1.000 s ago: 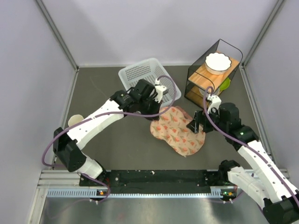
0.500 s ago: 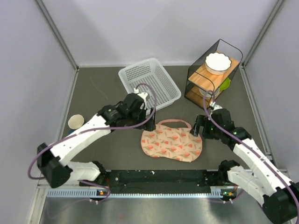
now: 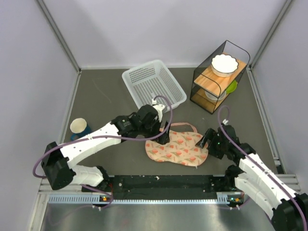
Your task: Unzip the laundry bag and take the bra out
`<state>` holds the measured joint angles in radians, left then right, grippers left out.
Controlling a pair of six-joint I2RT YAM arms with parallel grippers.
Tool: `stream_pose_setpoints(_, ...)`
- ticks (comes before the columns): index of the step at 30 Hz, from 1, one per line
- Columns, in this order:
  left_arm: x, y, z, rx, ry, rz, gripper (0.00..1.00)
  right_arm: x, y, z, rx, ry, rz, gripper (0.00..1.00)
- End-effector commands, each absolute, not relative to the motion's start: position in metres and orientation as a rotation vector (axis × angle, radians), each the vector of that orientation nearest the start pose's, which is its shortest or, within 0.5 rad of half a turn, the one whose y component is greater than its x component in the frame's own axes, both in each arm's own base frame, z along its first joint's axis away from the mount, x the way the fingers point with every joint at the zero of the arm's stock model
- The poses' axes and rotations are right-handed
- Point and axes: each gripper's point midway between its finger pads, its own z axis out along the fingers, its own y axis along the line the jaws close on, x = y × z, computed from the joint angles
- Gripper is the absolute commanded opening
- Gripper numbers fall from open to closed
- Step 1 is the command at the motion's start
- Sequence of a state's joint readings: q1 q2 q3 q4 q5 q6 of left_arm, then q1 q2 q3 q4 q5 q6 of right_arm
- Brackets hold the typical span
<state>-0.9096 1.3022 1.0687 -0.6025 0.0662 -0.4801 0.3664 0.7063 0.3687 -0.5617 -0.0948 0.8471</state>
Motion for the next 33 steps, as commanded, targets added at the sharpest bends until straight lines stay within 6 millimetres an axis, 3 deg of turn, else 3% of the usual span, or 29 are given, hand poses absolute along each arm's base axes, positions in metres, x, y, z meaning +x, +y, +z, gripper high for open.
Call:
stream_pose_setpoints(1, 0.183, -0.314, 0.174, 0.720, 2.294, -0.857, 0.98, 0.178, 0.133, 0.053, 0.594, 2.448, 0.754, 0.82)
stream_pose_setpoints(3, 0.181, -0.324, 0.177, 0.772, 2.229, -0.923, 0.99, 0.178, 0.133, 0.051, 0.575, 2.438, 0.756, 0.67)
stream_pose_setpoints(4, 0.179, -0.328, 0.178, 0.793, 2.213, -0.948, 0.99, 0.178, 0.132, 0.051, 0.574, 2.432, 0.754, 0.49)
stream_pose_setpoints(6, 0.179, -0.339, 0.177, 0.821, 2.190, -0.992, 0.98, 0.181, 0.134, 0.062, 0.543, 2.393, 0.778, 0.32)
stream_pose_setpoints(7, 0.177, -0.343, 0.174, 0.834, 2.176, -0.978, 0.98, 0.182, 0.135, 0.067, 0.535, 2.379, 0.792, 0.14)
stream_pose_setpoints(9, 0.184, -0.349, 0.168, 0.846, 2.124, -0.914, 0.98, 0.187, 0.139, 0.083, 0.535, 2.349, 0.826, 0.00)
stream_pose_setpoints(11, 0.191, -0.351, 0.164, 0.867, 2.058, -0.812, 0.99, 0.189, 0.141, 0.094, 0.574, 2.360, 0.833, 0.00)
stream_pose_setpoints(13, 0.193, -0.360, 0.174, 0.918, 1.939, -0.759, 0.99, 0.191, 0.143, 0.106, 0.606, 2.389, 0.829, 0.00)
stream_pose_setpoints(14, 0.195, -0.360, 0.175, 0.926, 1.905, -0.725, 0.99, 0.190, 0.143, 0.103, 0.650, 2.436, 0.807, 0.00)
stream_pose_setpoints(16, 0.186, -0.368, 0.178, 1.007, 1.817, -0.704, 0.99, 0.191, 0.147, 0.117, 0.696, 2.480, 0.804, 0.00)
stream_pose_setpoints(22, 0.157, -0.380, 0.195, 1.118, 1.598, -0.753, 0.99, 0.196, 0.169, 0.129, 0.737, 2.644, 0.858, 0.00)
stream_pose_setpoints(28, 0.143, -0.376, 0.180, 1.241, 1.473, -0.587, 0.99, 0.202, 0.174, 0.143, 0.759, 2.614, 0.909, 0.00)
stream_pose_setpoints(33, 0.136, -0.380, 0.163, 1.294, 1.467, -0.535, 0.99, 0.202, 0.176, 0.151, 0.761, 2.588, 0.939, 0.00)
